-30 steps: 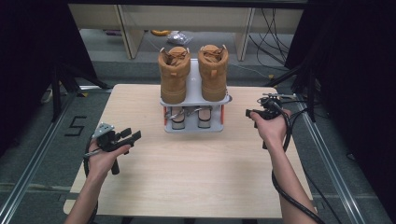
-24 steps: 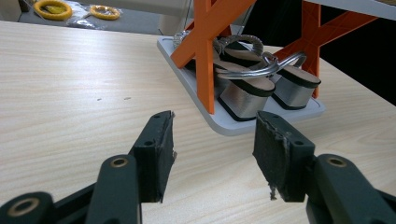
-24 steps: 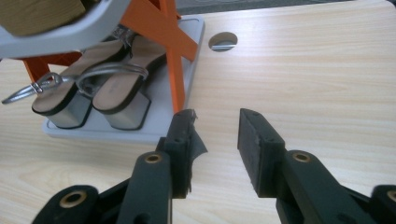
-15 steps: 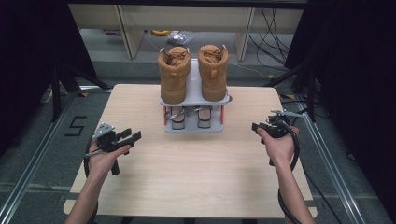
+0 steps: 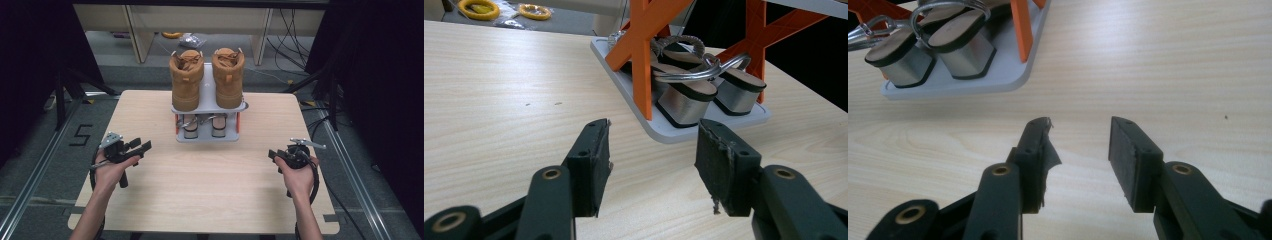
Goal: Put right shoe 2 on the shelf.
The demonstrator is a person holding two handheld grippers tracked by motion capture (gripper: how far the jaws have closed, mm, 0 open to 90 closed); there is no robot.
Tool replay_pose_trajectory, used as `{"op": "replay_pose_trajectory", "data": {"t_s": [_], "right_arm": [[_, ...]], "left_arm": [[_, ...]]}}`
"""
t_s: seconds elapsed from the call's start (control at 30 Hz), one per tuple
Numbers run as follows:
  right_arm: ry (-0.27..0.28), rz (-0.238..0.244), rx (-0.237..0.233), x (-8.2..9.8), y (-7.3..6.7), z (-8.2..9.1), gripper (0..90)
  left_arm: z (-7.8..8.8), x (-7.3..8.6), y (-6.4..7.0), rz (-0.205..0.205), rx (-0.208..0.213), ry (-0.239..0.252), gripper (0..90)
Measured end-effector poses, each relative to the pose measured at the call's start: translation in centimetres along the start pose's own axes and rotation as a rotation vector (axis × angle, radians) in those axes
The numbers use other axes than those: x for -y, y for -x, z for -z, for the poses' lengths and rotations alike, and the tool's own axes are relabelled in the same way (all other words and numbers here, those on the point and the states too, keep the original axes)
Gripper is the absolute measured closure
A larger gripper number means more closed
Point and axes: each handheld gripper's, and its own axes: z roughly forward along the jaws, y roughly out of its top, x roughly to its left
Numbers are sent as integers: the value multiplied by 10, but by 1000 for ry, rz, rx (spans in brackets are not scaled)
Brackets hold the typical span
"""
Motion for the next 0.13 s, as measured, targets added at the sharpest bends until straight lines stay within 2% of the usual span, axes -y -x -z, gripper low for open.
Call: {"op": "replay_pose_trajectory", "data": {"t_s": [0.1, 0.13], "right_arm": [[10, 3, -3, 9, 2, -1, 585], [18, -9, -5, 11, 1, 0, 581]], "left_arm": [[0, 0, 0, 2, -1, -1, 466], [0, 0, 0, 3, -1, -1, 466]]}}
